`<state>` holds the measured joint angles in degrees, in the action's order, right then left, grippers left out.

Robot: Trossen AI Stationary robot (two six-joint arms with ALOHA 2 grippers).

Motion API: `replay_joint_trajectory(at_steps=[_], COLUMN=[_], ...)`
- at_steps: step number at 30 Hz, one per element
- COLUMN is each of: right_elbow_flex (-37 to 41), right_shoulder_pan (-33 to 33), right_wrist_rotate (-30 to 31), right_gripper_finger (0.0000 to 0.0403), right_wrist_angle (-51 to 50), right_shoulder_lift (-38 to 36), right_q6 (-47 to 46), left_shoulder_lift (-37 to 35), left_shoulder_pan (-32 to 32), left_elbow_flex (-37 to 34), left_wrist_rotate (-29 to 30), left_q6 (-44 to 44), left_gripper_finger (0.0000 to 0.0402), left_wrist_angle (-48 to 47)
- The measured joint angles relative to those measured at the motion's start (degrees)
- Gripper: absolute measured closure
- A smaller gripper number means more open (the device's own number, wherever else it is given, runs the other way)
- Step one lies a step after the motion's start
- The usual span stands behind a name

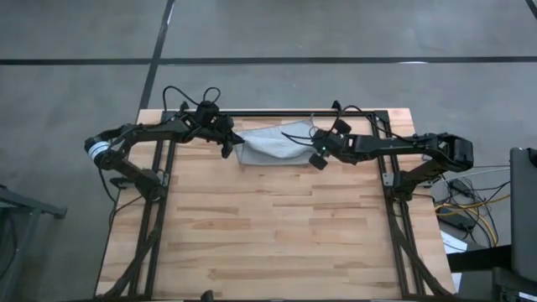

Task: Roll towel
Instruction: Fold the gray towel

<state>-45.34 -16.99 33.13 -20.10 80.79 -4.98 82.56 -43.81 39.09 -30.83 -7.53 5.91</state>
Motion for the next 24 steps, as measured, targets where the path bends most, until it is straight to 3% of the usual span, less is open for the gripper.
replay_joint_trajectory(at_steps=[24], right_elbow_flex=[0.61], right_shoulder_pan=[-1.64], right_wrist_rotate=[-0.60], right_gripper_finger=[0.0346], right_wrist_angle=[2.32], right_shoulder_lift=[0.00], right_q6=[5.27], left_shoulder_lift=[0.00], left_shoulder_pan=[0.00], left_elbow_flex=[0.00], left_wrist_rotate=[-1.35], left_q6=[-3.35], left_gripper_finger=[0.0401], left_wrist_angle=[-0.02])
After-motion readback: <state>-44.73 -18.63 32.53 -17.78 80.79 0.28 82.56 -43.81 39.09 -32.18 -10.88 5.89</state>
